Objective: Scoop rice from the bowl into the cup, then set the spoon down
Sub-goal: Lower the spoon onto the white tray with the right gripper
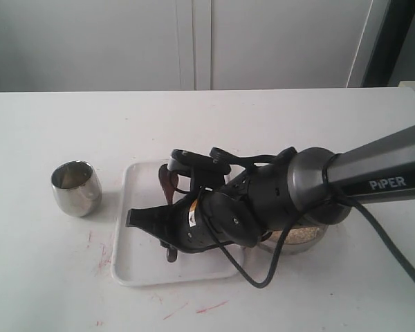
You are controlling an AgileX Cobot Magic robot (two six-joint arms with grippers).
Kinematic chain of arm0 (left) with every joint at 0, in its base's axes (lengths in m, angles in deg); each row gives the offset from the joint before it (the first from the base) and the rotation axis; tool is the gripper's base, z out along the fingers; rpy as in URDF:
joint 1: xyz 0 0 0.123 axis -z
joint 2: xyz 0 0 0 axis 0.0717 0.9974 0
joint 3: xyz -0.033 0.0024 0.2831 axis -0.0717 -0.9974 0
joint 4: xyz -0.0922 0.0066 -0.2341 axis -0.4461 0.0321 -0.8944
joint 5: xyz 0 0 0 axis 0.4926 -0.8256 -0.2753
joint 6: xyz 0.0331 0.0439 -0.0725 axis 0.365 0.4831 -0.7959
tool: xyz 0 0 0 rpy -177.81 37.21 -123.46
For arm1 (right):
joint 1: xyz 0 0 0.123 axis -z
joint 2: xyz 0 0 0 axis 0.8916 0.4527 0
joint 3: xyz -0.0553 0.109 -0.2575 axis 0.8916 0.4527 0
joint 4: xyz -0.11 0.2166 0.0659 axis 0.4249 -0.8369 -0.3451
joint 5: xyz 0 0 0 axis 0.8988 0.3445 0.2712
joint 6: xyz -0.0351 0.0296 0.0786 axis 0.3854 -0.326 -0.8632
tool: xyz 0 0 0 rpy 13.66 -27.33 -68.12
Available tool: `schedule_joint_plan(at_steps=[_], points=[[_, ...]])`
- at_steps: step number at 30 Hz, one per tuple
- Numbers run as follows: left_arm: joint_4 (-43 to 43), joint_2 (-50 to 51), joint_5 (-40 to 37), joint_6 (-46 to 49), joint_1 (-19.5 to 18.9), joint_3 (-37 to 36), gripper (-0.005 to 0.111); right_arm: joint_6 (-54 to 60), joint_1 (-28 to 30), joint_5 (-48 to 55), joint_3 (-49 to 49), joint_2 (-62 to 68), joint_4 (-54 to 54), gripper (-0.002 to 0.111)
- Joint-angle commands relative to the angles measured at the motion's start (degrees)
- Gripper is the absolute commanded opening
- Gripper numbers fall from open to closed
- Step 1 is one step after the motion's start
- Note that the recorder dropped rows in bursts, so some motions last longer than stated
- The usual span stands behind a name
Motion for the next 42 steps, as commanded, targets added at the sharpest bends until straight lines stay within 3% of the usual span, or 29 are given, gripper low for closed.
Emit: schedule_joint_plan(at_steps=[1,29,37,42], points=[[-0.4,-0.1,0.4,-0.1,0.2,0.2,0.014,1.1,0.3,-1.5,0.0,0.0,1.1,0.000],[-0.4,-0.1,0.4,-0.1,0.2,0.2,0.014,5.0,0.3,-1.2,0.0,0.0,1.1,0.000],[-0.4,-0.1,0.4,-0.1,0.2,0.2,0.014,5.0,0.3,-0.1,0.0,0.0,1.1,0.020],[-0.4,-0.1,0.4,-0.1,0.2,0.2,0.014,5.0,0.3,0.1,0.0,0.0,1.1,0.024]])
